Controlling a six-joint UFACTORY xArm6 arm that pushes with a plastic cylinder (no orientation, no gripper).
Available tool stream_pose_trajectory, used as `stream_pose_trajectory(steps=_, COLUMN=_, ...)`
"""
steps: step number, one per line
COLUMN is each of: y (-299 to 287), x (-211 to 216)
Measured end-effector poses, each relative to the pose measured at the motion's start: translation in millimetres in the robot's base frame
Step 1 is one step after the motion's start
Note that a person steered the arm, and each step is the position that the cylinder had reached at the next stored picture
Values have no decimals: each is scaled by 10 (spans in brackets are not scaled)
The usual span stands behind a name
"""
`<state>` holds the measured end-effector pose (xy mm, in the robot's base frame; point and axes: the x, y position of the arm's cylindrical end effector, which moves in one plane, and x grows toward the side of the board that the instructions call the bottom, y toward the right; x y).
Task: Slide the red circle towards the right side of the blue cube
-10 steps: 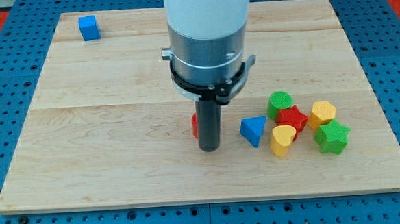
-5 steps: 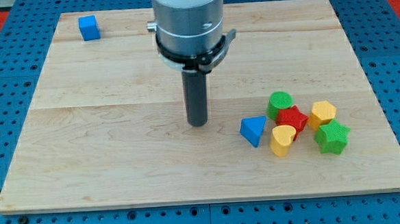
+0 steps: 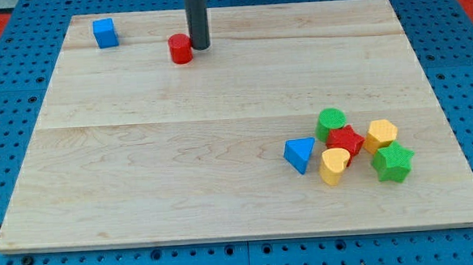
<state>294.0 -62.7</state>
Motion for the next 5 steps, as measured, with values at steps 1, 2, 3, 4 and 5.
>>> stream_pose_trajectory(steps=1, y=-247, x=313)
stream_pose_trajectory(steps=2, y=-380, x=519)
stream_pose_trajectory(steps=3, y=-613, x=476)
stream_pose_trajectory(steps=4, y=-722, x=343)
stream_pose_trajectory(steps=5, y=-866, x=198)
